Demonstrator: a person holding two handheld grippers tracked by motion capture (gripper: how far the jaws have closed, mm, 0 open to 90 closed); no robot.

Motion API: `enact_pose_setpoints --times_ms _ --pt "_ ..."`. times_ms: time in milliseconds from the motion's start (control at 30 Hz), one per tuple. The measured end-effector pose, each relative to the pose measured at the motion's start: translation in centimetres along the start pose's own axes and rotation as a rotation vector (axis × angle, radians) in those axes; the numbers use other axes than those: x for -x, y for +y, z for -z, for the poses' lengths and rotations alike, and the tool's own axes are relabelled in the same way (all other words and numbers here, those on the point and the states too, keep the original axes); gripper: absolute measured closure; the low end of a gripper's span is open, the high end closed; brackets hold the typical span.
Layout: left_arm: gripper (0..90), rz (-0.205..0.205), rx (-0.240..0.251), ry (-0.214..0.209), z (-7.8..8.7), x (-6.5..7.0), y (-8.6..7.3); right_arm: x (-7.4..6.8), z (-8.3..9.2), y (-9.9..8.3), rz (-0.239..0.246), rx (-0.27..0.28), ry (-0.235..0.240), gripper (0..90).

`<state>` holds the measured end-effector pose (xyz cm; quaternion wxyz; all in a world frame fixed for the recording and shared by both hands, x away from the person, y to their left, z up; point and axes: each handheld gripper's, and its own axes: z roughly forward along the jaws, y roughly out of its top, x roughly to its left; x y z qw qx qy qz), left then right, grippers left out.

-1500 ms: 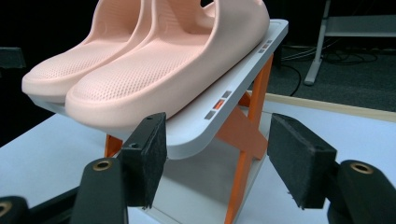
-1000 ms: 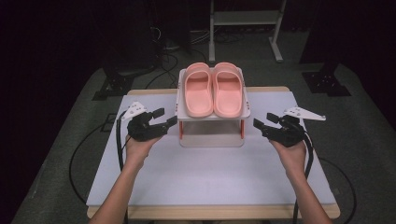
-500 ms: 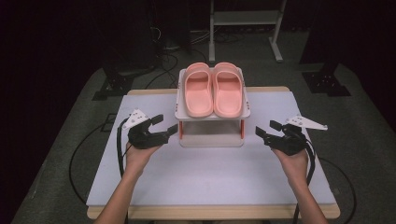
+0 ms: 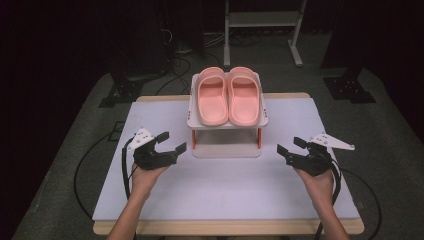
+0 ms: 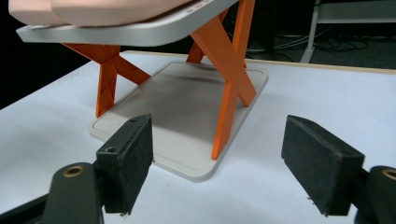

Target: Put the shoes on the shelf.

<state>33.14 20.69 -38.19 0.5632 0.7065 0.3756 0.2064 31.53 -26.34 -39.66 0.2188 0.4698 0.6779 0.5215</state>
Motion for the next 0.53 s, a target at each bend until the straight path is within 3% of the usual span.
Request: enact_pose_setpoints --times_ms 533 --pt "11.8 0.028 0.019 0.032 1.6 1.0 -4.6 0.1 2.1 -4.4 0.014 0.012 -0.009 20.1"
